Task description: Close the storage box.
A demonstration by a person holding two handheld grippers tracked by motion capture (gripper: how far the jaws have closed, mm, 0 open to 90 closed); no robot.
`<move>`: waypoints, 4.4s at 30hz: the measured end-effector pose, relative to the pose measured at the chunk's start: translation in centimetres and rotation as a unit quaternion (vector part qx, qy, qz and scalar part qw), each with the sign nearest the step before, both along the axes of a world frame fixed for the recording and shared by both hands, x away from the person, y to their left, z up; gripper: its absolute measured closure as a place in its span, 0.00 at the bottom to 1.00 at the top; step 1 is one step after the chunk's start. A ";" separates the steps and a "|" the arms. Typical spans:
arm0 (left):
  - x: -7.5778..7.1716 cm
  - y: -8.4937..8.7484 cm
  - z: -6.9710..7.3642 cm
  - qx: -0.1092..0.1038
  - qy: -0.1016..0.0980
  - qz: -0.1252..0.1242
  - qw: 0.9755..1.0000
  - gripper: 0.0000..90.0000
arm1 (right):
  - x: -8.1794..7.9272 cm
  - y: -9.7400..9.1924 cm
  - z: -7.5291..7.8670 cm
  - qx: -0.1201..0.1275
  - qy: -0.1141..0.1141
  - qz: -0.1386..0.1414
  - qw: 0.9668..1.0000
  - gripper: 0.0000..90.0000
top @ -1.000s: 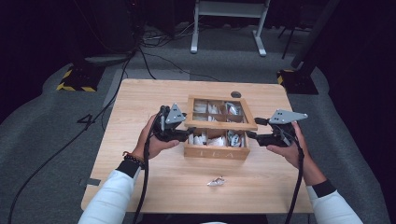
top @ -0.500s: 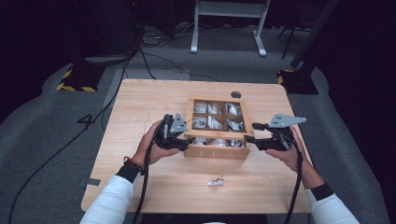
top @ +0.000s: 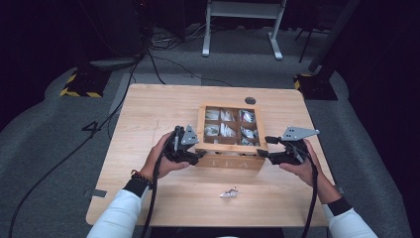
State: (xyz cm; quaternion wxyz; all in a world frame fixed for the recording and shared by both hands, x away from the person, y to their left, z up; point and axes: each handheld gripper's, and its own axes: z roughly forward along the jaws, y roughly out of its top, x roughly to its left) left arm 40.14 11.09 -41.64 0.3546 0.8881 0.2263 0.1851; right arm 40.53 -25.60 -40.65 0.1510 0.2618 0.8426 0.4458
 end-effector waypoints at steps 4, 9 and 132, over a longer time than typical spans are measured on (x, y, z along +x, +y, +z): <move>0.0 0.0 -0.3 0.002 0.005 0.000 1.000 0.36 | 0.0 0.1 -0.3 -0.003 0.006 0.001 1.000 0.43; 0.2 0.1 -0.6 0.007 0.014 -0.001 1.000 0.36 | 0.1 0.2 -0.5 -0.006 0.008 0.002 1.000 0.43; -6.9 12.6 -6.6 0.020 0.040 0.114 0.993 0.20 | -6.3 -13.6 -8.0 -0.080 0.048 -0.145 0.985 0.27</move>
